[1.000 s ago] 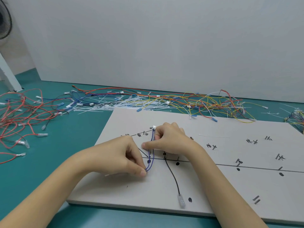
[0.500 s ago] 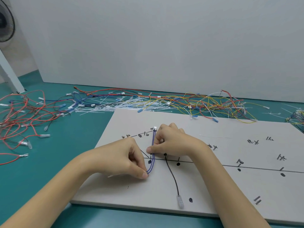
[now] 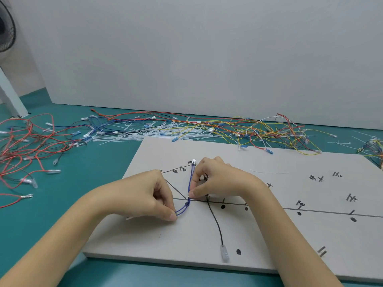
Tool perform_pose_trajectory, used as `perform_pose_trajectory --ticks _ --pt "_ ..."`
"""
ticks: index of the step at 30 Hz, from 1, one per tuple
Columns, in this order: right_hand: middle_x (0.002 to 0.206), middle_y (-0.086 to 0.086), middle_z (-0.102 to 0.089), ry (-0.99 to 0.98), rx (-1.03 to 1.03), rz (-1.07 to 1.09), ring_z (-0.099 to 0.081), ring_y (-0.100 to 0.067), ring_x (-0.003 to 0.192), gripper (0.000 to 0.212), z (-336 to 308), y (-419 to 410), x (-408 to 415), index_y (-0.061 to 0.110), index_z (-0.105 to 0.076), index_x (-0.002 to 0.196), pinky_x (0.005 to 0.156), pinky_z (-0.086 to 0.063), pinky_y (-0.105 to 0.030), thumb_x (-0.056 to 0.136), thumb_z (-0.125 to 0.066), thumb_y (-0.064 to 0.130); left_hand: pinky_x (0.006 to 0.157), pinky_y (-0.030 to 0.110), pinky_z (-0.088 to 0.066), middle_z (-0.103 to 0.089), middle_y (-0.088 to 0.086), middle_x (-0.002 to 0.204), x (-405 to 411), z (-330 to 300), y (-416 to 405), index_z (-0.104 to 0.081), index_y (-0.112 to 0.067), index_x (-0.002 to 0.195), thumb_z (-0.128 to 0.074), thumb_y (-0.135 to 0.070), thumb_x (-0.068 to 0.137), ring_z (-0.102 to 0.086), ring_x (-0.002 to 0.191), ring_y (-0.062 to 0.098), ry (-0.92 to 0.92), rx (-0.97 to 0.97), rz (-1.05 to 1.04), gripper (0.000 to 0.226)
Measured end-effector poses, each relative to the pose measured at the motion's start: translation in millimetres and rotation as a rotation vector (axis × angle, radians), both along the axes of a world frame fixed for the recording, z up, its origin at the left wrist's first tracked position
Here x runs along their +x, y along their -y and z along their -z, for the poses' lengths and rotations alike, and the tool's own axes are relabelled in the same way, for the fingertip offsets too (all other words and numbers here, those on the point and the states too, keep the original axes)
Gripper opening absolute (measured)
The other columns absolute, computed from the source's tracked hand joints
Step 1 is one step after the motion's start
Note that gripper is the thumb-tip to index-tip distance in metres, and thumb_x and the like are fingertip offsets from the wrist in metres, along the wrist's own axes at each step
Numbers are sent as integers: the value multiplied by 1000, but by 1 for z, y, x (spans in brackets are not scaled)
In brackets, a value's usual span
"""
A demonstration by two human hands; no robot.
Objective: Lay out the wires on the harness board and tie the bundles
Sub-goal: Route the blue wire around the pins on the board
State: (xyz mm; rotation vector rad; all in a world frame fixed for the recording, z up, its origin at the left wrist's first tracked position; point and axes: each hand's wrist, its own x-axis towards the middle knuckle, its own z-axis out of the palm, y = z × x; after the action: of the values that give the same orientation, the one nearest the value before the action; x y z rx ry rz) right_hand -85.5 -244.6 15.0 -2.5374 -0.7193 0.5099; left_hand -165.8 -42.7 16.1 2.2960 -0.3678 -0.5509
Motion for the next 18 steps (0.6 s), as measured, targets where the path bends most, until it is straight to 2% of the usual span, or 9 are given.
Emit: perform_pose_trajectory --ticks 7,12,18 --pt "113 4 -49 7 14 4 -39 -20 114 15 2 -1 1 42 -67 74 99 -40 -43 67 -79 49 51 32 -40 -62 -3 55 2 -6 -16 -76 -28 75 -71 -43 75 -51 50 13 -26 -8 -73 16" --pt "113 3 -49 7 12 -3 -39 -21 114 17 2 0 2 42 -67 76 98 -39 -42 67 -79 49 50 23 -44 -62 -1 55 5 -11 -33 -75 -22 72 -76 -27 83 -54 47 14 22 -45 -161 13" --pt "112 3 -49 -1 21 -2 -39 -20 113 18 3 -1 3 42 -67 76 98 -41 -41 66 -80 49 51 24 -50 -63 5 60 10 -11 -49 -77 -17 75 -76 -28 79 -58 53 15 54 -167 -299 11"
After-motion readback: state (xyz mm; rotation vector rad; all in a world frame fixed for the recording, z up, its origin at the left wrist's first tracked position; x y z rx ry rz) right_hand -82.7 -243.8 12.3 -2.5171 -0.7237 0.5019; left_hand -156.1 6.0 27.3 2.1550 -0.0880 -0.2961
